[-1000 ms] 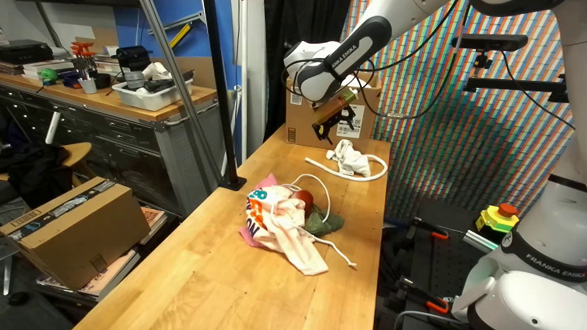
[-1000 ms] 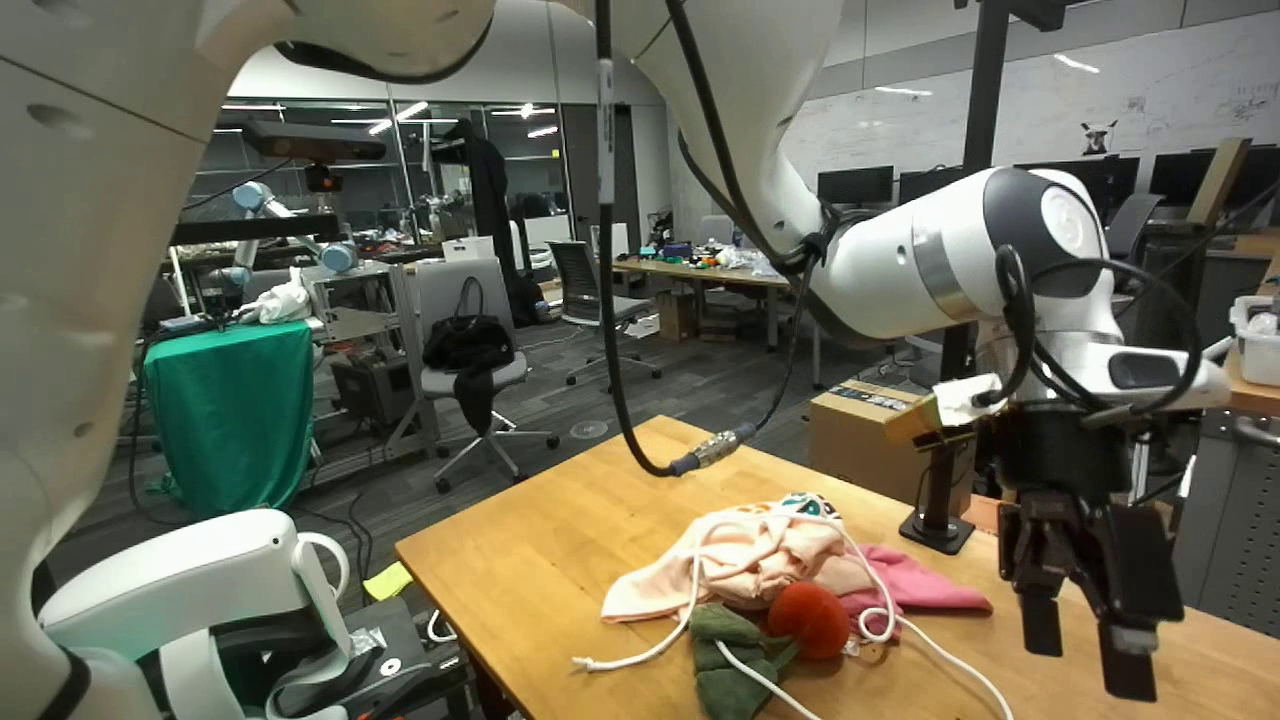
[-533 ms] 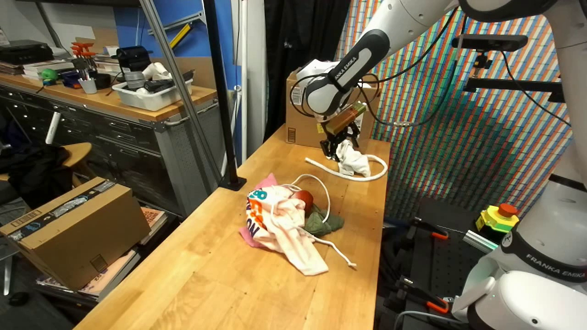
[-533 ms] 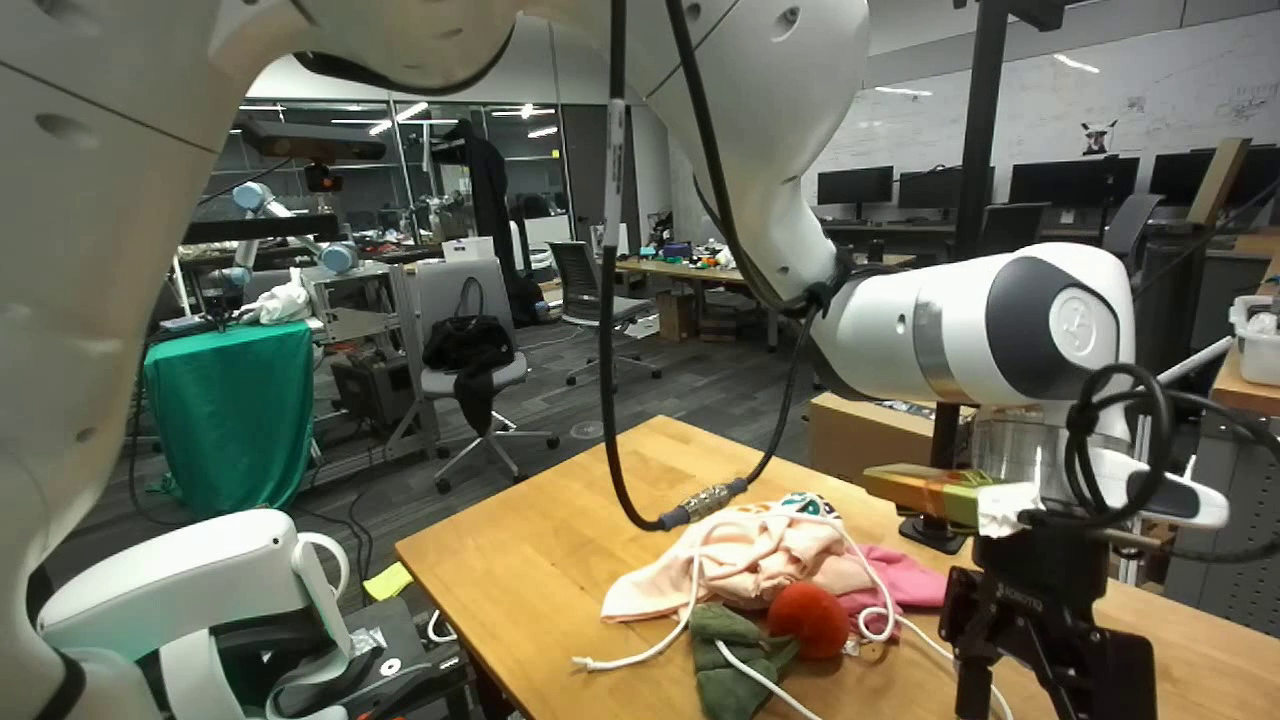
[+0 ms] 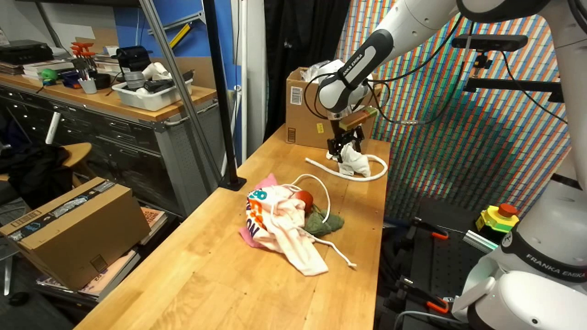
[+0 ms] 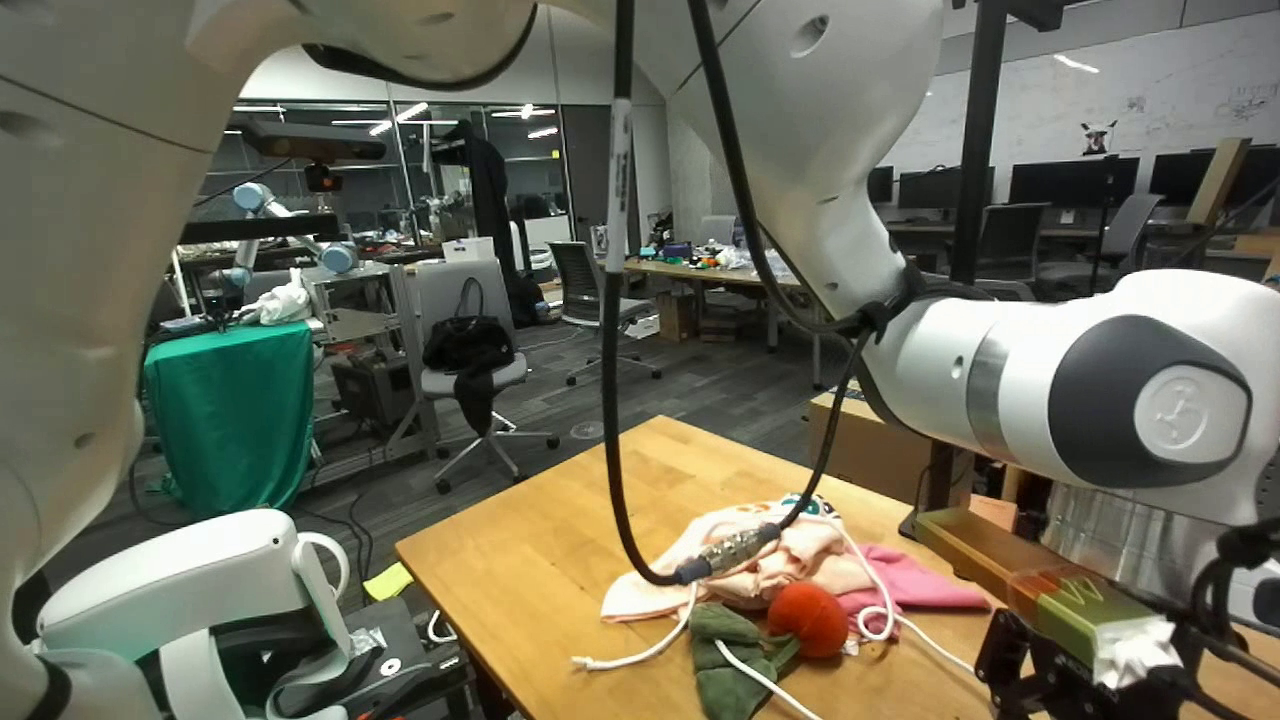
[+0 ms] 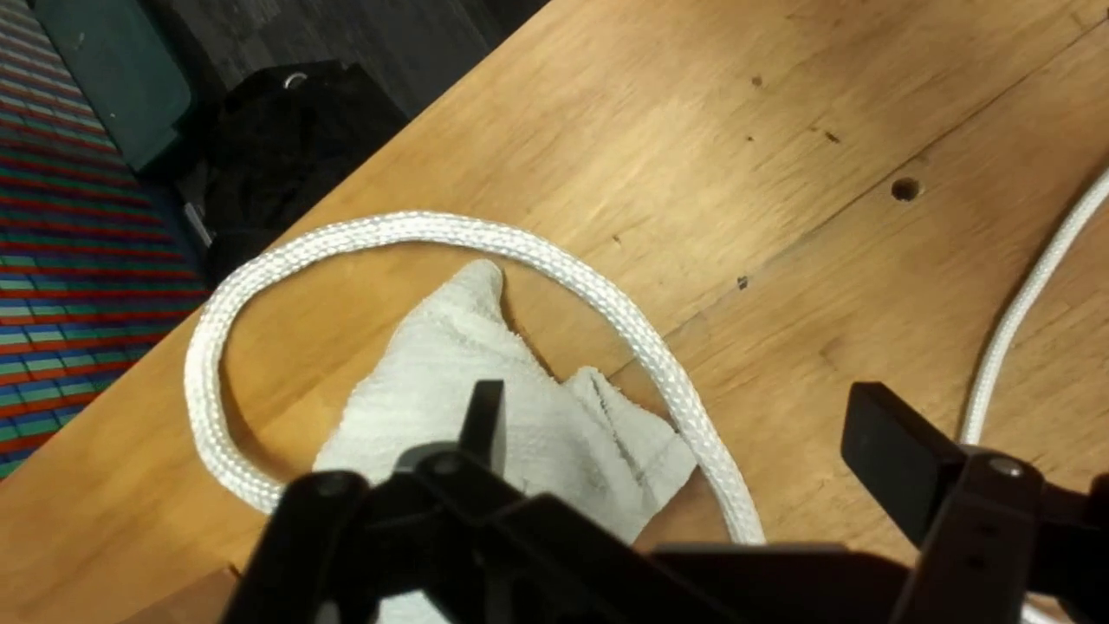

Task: Move the white towel to the right front corner, then move it to the left back corner, then move the rope to the right back corner, then move the peach shirt to the left front corner, then move the pink shirt away from you, then move the turnip plushie closer to you

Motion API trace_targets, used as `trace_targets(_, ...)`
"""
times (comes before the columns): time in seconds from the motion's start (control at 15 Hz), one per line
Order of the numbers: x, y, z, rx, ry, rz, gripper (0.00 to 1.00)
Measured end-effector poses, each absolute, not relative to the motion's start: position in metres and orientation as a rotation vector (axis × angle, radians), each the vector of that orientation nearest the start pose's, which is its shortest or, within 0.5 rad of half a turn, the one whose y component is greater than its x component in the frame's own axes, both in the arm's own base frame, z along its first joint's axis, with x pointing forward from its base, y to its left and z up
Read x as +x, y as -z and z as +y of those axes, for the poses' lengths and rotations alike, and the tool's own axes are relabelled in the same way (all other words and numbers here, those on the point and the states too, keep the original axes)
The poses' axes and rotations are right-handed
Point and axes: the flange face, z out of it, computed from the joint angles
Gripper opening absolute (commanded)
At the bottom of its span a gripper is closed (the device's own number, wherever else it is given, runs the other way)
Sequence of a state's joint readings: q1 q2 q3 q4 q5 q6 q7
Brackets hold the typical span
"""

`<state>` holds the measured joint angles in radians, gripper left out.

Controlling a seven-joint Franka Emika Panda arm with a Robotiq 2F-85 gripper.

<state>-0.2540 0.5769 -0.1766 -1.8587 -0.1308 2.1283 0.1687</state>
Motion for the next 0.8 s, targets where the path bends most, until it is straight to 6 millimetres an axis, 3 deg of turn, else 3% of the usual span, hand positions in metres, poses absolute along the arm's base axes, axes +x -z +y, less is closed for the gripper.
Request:
trace_targets(0.33, 0.547, -0.183, -0.282, -3.174, -0.389, 0.915, 1.00)
trace_targets(0.8, 0.560, -0.158, -0.285, -3.201, -0.189, 1.074, 1.00)
